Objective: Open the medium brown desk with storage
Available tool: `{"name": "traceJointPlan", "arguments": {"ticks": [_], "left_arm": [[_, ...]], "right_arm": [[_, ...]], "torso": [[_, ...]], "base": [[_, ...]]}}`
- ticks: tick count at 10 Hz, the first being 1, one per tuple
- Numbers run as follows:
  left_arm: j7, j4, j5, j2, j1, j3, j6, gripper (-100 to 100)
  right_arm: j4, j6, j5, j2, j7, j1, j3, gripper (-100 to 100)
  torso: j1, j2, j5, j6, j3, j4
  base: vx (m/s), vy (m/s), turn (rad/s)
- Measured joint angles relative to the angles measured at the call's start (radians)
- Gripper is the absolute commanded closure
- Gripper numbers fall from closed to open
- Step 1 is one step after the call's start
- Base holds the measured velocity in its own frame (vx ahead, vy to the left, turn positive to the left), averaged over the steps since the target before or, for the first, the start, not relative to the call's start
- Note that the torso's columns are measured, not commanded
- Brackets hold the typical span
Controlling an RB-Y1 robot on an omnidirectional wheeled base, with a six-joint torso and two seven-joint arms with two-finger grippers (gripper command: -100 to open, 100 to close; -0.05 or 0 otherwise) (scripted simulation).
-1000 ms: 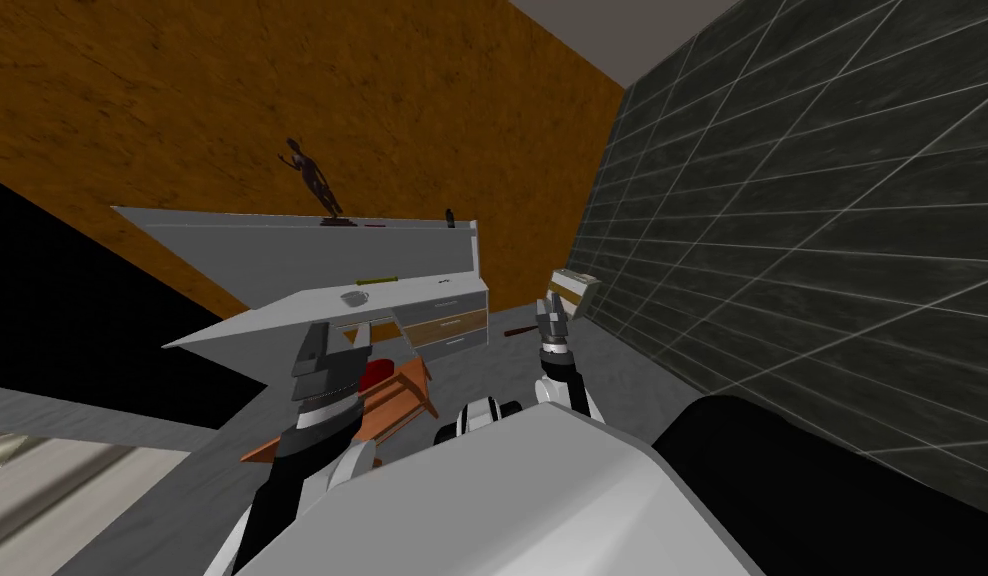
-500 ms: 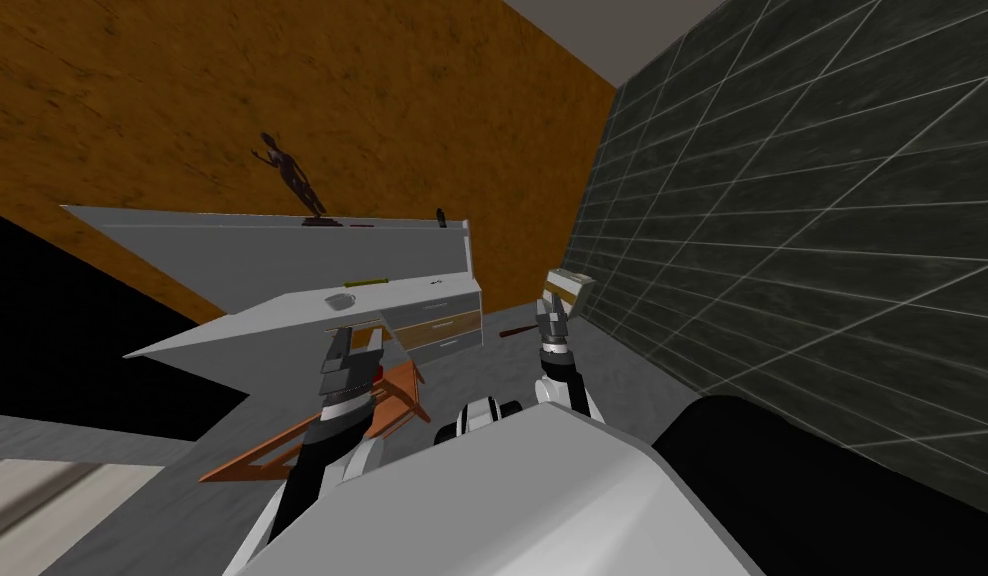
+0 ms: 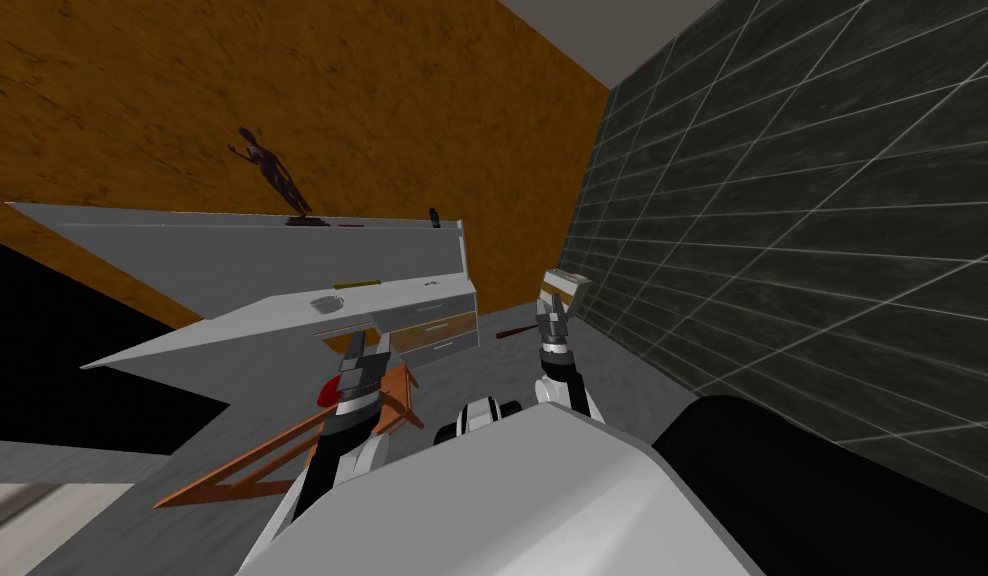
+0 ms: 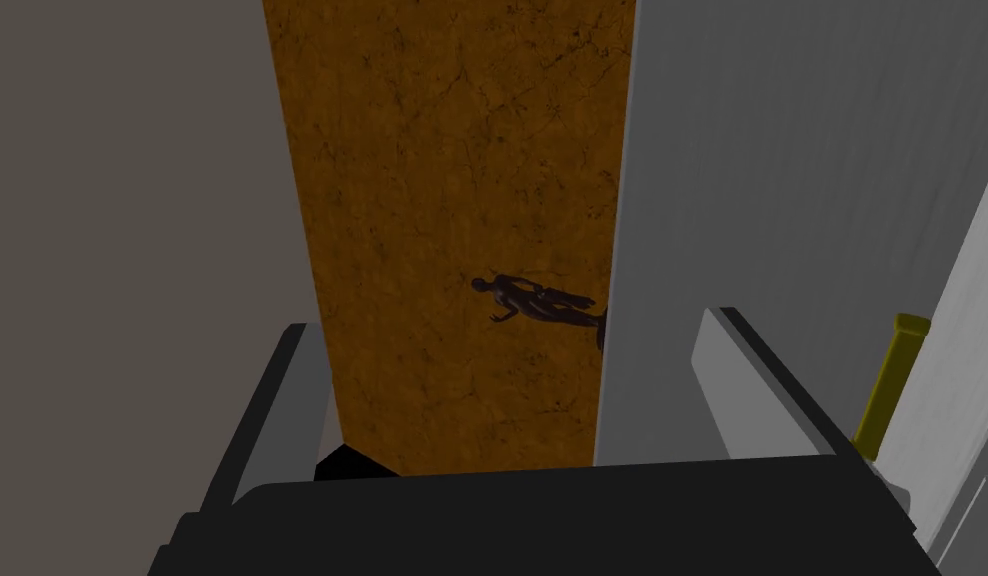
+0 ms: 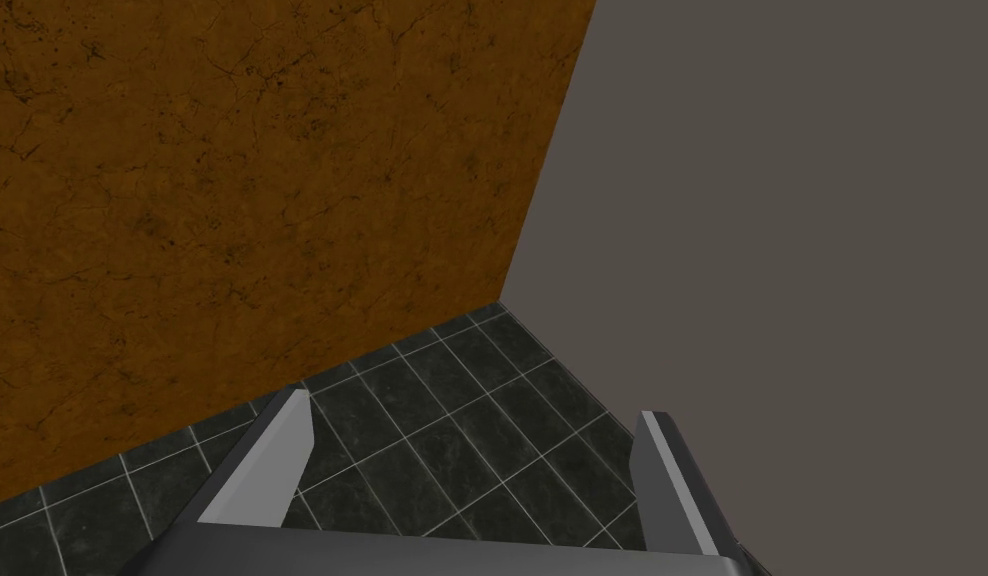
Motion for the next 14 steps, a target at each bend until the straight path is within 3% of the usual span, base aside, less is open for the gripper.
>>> {"name": "traceJointPlan", "arguments": {"ticks": [9,14], "left_arm": [[0.002,0.228,-0.002,0.003,-0.054,-0.003,-0.061,-100],[0.009,0.370,-0.003,0.005,-0.074,0.005,-0.098,-100]], "right_arm": [[0.000,0.000,0.000,0.000,0.000,0.000,0.000,0],[0.000,0.000,0.000,0.000,0.000,0.000,0.000,0]], "torso": [[0.001,0.000,0.000,0.000,0.000,0.000],[0.002,-0.002,0.001,0.000,-0.002,-0.001]], "base": [[0.066,-0.031,-0.013],[0.139,0.004,-0.006]]}}
